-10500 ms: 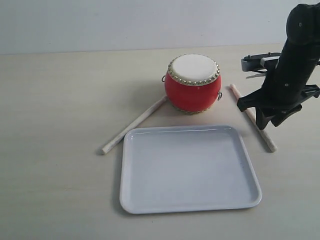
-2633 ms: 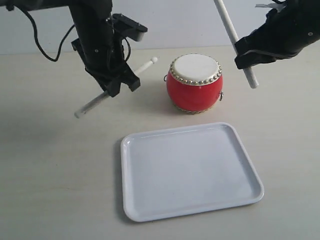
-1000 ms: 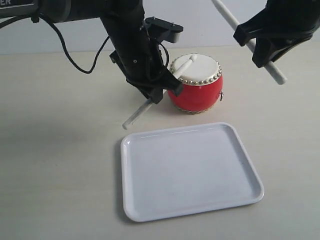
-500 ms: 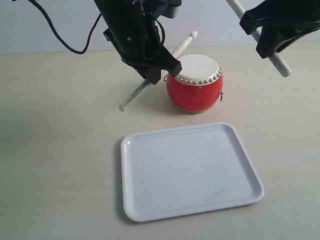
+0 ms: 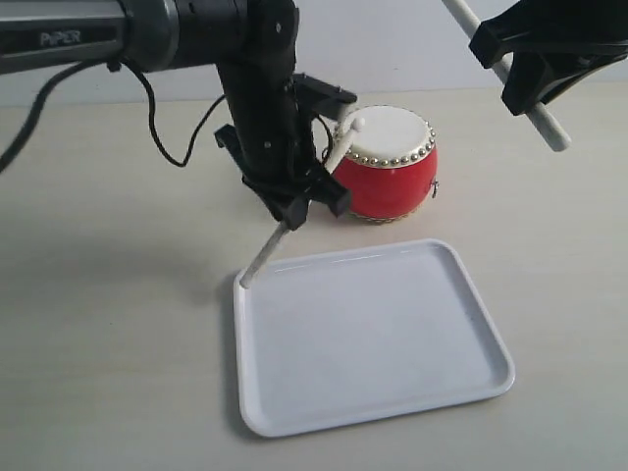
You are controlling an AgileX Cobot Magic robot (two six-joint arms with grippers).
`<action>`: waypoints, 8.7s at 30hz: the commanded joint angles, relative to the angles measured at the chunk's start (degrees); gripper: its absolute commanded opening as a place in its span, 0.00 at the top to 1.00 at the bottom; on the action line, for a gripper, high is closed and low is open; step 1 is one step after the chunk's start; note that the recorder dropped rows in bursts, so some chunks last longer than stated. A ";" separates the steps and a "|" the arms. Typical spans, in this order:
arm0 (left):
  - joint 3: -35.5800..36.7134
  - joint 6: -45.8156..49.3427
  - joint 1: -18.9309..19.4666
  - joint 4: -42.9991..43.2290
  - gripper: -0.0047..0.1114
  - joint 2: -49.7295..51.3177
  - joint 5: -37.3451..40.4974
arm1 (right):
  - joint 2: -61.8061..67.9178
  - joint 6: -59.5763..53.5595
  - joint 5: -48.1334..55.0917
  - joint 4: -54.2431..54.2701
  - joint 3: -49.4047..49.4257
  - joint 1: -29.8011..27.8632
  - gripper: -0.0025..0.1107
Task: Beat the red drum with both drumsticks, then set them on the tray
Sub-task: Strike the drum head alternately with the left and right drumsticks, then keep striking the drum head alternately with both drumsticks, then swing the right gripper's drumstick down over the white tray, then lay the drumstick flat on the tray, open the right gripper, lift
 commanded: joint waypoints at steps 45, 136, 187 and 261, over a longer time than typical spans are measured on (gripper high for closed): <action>-9.86 0.72 -0.20 -0.01 0.96 0.20 4.54 | -2.76 -2.98 -2.76 4.64 5.57 0.09 0.98; -16.52 -0.62 -0.20 -2.98 0.96 4.35 4.54 | -2.65 -1.02 -1.00 4.73 5.63 0.09 0.98; 37.36 3.21 1.01 0.42 0.96 -48.62 -25.49 | 8.70 -19.57 -0.28 -5.69 11.92 13.11 0.98; 46.99 5.64 15.29 -1.42 0.96 -52.68 -33.84 | 37.04 -27.03 -0.28 -36.58 -1.31 32.20 0.98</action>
